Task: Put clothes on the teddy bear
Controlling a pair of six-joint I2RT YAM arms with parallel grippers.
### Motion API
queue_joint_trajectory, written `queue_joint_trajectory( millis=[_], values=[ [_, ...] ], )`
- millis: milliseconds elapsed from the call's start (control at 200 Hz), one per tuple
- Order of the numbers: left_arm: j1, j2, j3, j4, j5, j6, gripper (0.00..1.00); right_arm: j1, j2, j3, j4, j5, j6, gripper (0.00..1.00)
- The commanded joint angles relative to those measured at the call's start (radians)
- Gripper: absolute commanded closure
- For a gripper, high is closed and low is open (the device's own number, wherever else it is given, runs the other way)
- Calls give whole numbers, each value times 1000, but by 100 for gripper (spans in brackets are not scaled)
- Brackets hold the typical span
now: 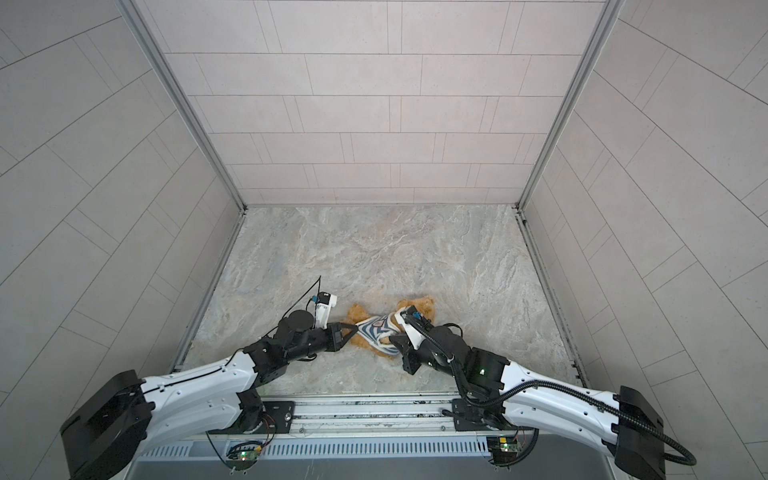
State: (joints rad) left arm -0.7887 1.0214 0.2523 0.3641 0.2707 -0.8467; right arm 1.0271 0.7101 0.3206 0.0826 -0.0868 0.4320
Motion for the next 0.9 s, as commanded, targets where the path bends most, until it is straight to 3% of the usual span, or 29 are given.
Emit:
queue_joint_trajectory(
  millis=[0, 280, 446, 586, 706, 891],
  values=[
    [26, 1, -1, -134, -65, 62, 100, 1, -24, 9, 116, -51, 23, 100],
    [-85, -2, 85, -125, -38, 104, 100, 25, 134, 18, 307, -77, 60, 100],
    [-74, 12, 90, -144, -54, 92, 100, 30, 171, 16, 371, -83, 74, 100],
    [-64, 19, 73, -107, -26, 79, 100, 34, 144, 49, 171, 19, 46, 100],
    [-64, 24, 68, -84, -12, 65, 100, 39, 128, 77, 19, 93, 33, 82],
    [-66, 50, 59, -35, 1, 42, 100, 113, 95, 134, -104, 196, -39, 69]
  ],
)
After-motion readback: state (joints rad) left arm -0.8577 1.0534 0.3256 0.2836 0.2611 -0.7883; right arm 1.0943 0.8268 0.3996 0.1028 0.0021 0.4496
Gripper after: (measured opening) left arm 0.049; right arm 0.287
